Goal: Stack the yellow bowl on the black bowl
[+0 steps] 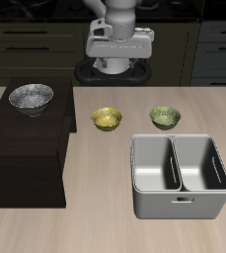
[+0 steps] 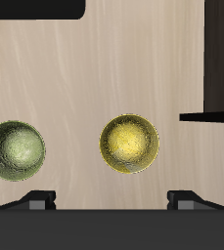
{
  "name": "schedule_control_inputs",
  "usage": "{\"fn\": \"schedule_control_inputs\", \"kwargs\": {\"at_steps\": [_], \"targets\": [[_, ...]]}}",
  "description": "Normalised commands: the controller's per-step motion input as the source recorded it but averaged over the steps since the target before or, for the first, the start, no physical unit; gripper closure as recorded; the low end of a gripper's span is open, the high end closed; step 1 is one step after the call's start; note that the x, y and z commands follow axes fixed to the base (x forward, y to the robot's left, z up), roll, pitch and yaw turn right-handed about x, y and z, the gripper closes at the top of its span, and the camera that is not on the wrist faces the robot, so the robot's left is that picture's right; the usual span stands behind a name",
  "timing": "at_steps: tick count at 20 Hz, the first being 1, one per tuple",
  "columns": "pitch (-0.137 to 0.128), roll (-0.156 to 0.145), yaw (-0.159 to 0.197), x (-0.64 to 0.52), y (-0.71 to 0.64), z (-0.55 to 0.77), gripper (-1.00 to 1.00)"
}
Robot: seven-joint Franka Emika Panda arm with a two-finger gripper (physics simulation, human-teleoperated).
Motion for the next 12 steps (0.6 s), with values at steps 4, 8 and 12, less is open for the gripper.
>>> {"fn": "schedule_control_inputs", "kwargs": {"at_steps": [4, 8, 12], "targets": [[-0.011, -0.033, -0.019, 0.02, -0.06, 0.03, -1.00], [-0.005, 0.008, 0.012, -0.01, 0.01, 0.00, -1.00], [0.001, -0.007, -0.010, 0.01, -0.02, -0.02, -1.00]]}}
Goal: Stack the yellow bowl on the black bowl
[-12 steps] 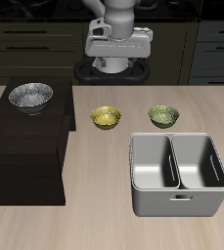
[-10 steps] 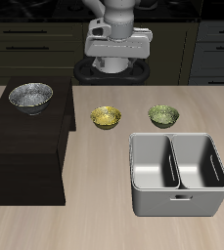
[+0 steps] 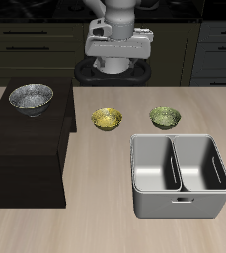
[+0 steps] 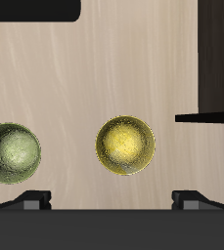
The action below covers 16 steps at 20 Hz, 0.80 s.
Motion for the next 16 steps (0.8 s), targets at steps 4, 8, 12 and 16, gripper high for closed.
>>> {"fn": "schedule_control_inputs", "kwargs": {"at_steps": [4, 8, 12, 16], "targets": [[-0.050, 0.010, 0.007, -0.09, 0.00, -0.04, -1.00], [-0.080, -0.007, 0.023, -0.09, 0.02, -0.08, -1.00], [-0.033, 0.015, 0.024, -0.04, 0.00, -0.11, -1.00], [-0.055, 0.013, 0.069, -0.04, -0.06, -0.38, -1.00]]}}
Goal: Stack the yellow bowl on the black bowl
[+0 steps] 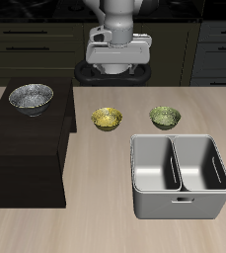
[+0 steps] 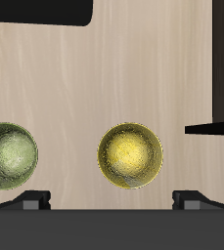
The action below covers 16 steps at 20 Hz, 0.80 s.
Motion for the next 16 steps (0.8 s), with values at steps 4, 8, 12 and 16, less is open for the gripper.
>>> {"fn": "schedule_control_inputs", "kwargs": {"at_steps": [4, 8, 12, 16], "targets": [[0.015, 0.043, 0.016, -0.04, -0.08, -0.33, -1.00], [-0.019, -0.010, 0.001, -0.03, -0.13, -0.24, -1.00], [-0.064, -0.026, 0.039, -0.09, 0.01, -0.32, -1.00], [-0.008, 0.020, 0.034, -0.03, 0.09, -0.28, -1.00]]}}
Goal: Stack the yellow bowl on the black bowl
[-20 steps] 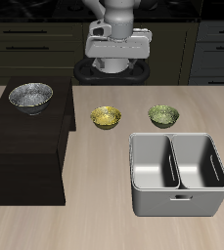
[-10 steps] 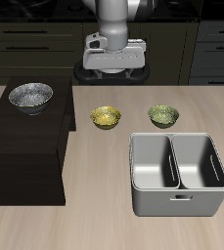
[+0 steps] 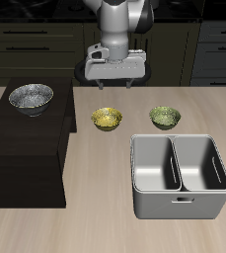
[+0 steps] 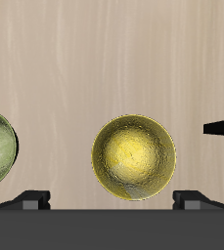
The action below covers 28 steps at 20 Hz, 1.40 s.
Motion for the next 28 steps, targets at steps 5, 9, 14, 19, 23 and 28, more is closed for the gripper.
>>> {"fn": "schedule_control_inputs", "kwargs": {"at_steps": [5, 9, 14, 19, 23, 28], "targets": [[-0.035, -0.007, 0.002, 0.00, 0.06, -0.14, -1.00], [-0.032, -0.012, 0.006, -0.05, 0.05, -0.10, -1.00], [-0.030, -0.005, 0.018, -0.01, 0.03, -0.08, -1.00], [0.003, 0.003, 0.015, 0.03, 0.01, -0.15, -1.00], [0.007, -0.005, 0.018, 0.06, 0.10, -0.25, -1.00], [0.034, 0.010, -0.005, 0.05, 0.06, -0.26, -1.00]]}}
